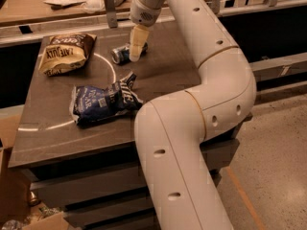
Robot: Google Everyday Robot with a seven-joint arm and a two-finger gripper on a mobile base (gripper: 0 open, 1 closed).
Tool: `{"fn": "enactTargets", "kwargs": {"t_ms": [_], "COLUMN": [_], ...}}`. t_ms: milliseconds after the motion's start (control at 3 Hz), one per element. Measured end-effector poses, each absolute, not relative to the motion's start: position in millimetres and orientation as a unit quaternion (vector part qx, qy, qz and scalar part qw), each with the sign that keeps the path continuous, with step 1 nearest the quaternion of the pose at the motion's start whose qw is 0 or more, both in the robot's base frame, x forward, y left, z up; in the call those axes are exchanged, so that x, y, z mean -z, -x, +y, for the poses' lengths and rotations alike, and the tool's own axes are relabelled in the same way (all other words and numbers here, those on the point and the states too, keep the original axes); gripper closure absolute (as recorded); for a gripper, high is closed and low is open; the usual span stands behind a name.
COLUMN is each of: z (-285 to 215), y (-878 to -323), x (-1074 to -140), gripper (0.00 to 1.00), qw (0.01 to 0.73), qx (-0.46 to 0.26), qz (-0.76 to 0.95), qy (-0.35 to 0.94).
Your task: Move redbull can near blue chip bag
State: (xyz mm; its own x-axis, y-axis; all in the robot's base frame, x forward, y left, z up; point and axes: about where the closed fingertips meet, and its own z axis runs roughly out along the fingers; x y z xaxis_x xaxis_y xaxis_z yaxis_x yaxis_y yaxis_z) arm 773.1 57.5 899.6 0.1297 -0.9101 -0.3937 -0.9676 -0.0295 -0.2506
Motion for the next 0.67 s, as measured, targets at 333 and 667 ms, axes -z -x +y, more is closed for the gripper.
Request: {"fn": "enactTargets", "kwargs": {"t_ms": [333, 667], "z": [55.2, 57.2], "y": [-776.9, -784.1], "x": [-885.9, -880.5], "gripper": [0.00, 0.00], "qw": [0.221, 0.221], "qx": [-0.058, -0.044], "qz": [0.655, 0.650], "qy": [0.720, 0.725]}}
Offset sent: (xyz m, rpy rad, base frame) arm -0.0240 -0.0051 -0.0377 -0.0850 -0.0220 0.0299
